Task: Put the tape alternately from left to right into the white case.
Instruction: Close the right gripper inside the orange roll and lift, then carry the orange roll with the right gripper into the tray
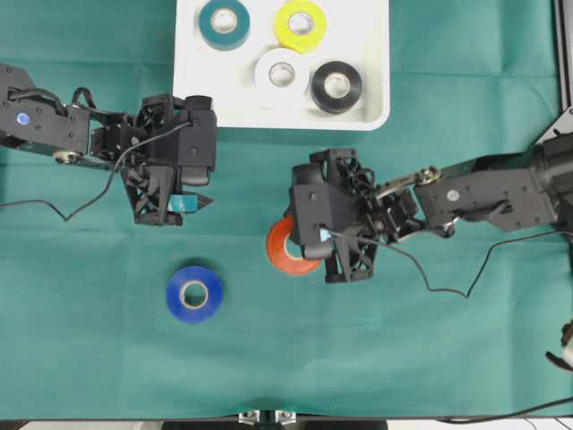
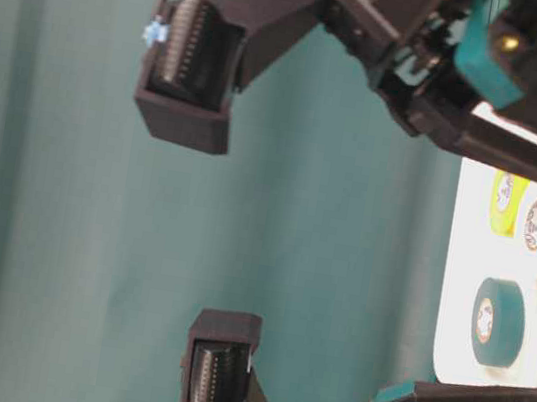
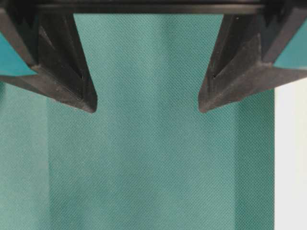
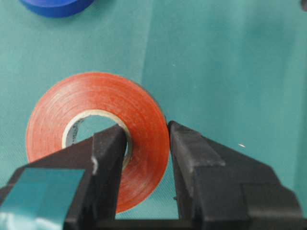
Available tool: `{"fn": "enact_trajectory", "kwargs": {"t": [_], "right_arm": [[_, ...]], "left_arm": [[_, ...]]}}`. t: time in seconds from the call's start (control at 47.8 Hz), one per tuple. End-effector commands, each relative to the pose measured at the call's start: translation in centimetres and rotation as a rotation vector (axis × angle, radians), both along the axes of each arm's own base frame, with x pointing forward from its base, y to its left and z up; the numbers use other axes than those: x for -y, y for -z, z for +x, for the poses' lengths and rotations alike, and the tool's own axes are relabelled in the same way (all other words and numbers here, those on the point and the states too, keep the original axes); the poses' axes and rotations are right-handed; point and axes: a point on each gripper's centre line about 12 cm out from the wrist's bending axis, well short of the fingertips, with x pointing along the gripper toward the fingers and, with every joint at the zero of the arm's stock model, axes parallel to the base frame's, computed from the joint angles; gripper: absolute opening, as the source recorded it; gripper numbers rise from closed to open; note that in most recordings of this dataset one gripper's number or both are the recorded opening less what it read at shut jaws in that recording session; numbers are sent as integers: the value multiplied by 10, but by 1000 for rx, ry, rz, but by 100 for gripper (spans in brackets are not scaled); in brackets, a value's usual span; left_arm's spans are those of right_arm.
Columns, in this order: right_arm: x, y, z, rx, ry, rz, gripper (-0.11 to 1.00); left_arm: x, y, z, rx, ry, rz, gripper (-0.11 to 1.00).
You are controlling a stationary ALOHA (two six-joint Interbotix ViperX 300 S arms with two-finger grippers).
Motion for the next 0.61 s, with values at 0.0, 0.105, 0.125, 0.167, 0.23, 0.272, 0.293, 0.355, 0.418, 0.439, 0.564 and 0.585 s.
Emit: {"fn": "enact_trajectory", "kwargs": {"t": [0.0, 0.105, 0.125, 0.167, 0.23, 0.272, 0.293, 0.355, 0.418, 0.439, 0.564, 0.585], "right_arm": [[4, -18, 1, 45, 7, 4, 29], [8, -18, 2, 46, 12, -3, 29], [10, -18, 2, 45, 14, -7, 29], [14, -18, 3, 46, 19, -13, 29], [23, -19, 4, 54, 32, -25, 29], [29, -18, 5, 54, 42, -31, 29], [33, -18, 5, 55, 49, -35, 29], [45, -19, 7, 59, 72, -42, 29], [56, -20, 8, 63, 95, -47, 29], [60, -20, 8, 66, 102, -49, 29], [86, -22, 10, 91, 154, -49, 29], [90, -23, 11, 99, 161, -48, 29]], "left_arm": [[1, -7, -1, 26, 1, -2, 86], [1, -7, -1, 29, 1, -2, 85], [1, -7, -1, 29, 2, -1, 86], [1, -7, -1, 32, 1, -2, 85], [1, -8, 0, 37, 1, -2, 85], [1, -7, -1, 35, 1, -2, 85], [1, -7, -1, 35, -1, -2, 85], [1, -7, -1, 35, 1, -2, 86], [1, -7, -1, 37, 1, -2, 85], [1, -7, -1, 34, 1, -2, 85], [1, -6, -2, 32, 1, -2, 85], [1, -6, -1, 34, 1, -2, 85]]}}
